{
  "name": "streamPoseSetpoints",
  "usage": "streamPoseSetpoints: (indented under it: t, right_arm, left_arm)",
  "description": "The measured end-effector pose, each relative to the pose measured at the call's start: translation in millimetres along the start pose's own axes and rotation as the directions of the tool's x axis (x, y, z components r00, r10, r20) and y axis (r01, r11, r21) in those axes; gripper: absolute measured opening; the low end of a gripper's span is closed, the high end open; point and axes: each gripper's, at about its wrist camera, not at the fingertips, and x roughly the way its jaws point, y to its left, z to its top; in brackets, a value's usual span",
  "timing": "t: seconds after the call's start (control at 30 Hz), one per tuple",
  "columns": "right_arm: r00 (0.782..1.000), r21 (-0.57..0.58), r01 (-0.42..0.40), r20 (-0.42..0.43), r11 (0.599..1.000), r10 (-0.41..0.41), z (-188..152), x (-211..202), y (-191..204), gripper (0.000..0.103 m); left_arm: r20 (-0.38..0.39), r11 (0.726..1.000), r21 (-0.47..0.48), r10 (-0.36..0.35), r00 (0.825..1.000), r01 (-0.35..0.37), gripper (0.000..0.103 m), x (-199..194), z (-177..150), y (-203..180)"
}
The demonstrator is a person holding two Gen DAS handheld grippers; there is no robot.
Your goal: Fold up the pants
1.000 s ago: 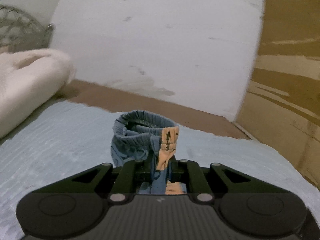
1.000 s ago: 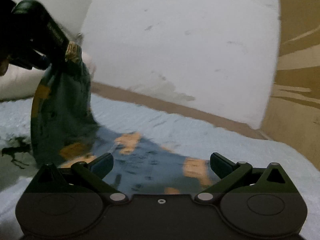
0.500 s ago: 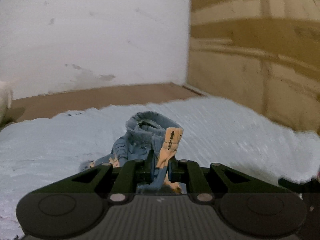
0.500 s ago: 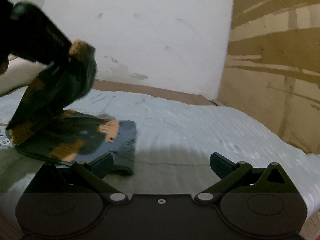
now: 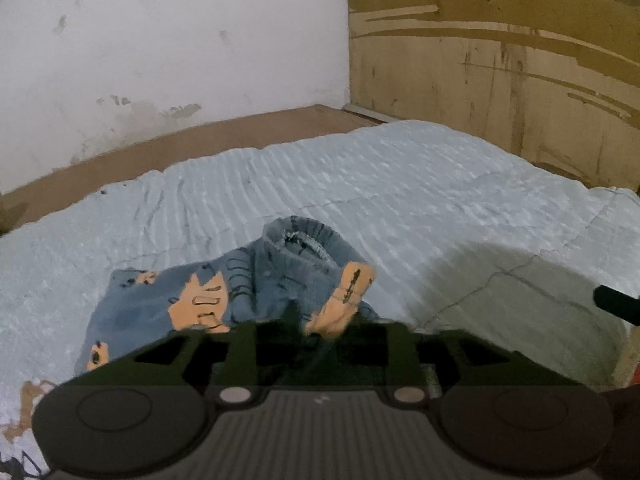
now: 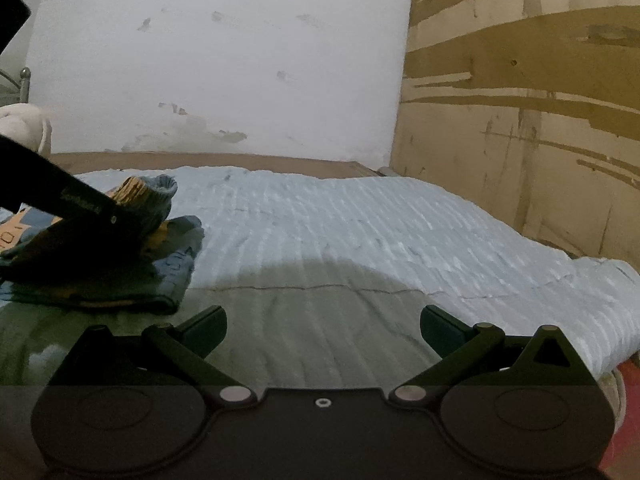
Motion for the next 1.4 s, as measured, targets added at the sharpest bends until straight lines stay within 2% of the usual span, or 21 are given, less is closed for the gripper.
streamPoseSetpoints:
  t: [0.07, 0.13, 0.2, 0.37, 0.63, 0.73, 0.8, 0.87, 1.0, 1.07, 1.27, 1.4]
  right_arm:
    - [1.0, 0.003, 0.0, -0.003, 1.0, 0.0, 0, 0, -1, 0.102]
    - [1.0, 0.002, -0.001, -0.003, 1.0, 0.001, 0, -1, 1, 0.102]
    - [1.0, 0.002, 0.0, -0.005, 1.0, 0.0, 0, -2, 1, 0.102]
    - [1.0, -0.005, -0.002, -0.014, 1.0, 0.002, 3, -1, 4, 0.102]
    - [1.0, -0.024, -0.026, -0.018, 0.999, 0.026, 8, -4, 20, 0.102]
    - [0.999, -0.027, -0.042, -0.011, 0.999, 0.042, 14, -5, 27, 0.102]
    - [0.998, -0.026, -0.068, -0.003, 0.997, 0.068, 23, -3, 32, 0.102]
    - [0.995, -0.017, -0.096, 0.002, 0.995, 0.096, 33, 2, 38, 0.102]
    - [0.987, 0.004, -0.16, -0.029, 0.987, 0.16, 58, 29, 54, 0.102]
    - [0.981, 0.017, -0.186, -0.059, 0.982, 0.187, 70, 48, 64, 0.102]
    - [0.958, 0.082, -0.228, -0.157, 0.97, 0.239, 93, 102, 85, 0.102]
    - [0.963, 0.08, -0.162, -0.205, 0.983, 0.176, 91, 124, 85, 0.102]
  left_arm:
    - [0.011, 1.0, -0.012, 0.015, 1.0, -0.015, 0.066, -3, 1, 3]
    - [0.022, 0.999, -0.017, 0.027, 0.999, -0.027, 0.072, -6, 0, 5]
    - [0.025, 0.998, -0.031, 0.05, 0.998, -0.049, 0.084, -12, 0, 10]
    - [0.05, 0.992, -0.098, 0.089, 0.995, -0.084, 0.098, -30, 1, 30]
    - [0.088, 0.975, -0.214, 0.088, 0.992, -0.067, 0.102, -62, 3, 64]
    - [0.061, 0.956, -0.252, 0.17, 0.984, -0.15, 0.102, -64, 1, 77]
    - [0.018, 0.931, -0.283, 0.246, 0.969, -0.231, 0.102, -61, 0, 91]
    - [-0.027, 0.908, -0.308, 0.291, 0.956, -0.285, 0.102, -57, -3, 106]
    - [-0.12, 0.875, -0.341, 0.322, 0.939, -0.344, 0.102, -40, -6, 132]
    - [-0.135, 0.863, -0.367, 0.319, 0.938, -0.346, 0.102, -32, -4, 144]
    - [-0.17, 0.869, -0.365, 0.291, 0.942, -0.334, 0.102, 2, 5, 158]
    - [-0.18, 0.879, -0.36, 0.263, 0.948, -0.313, 0.102, 15, 2, 160]
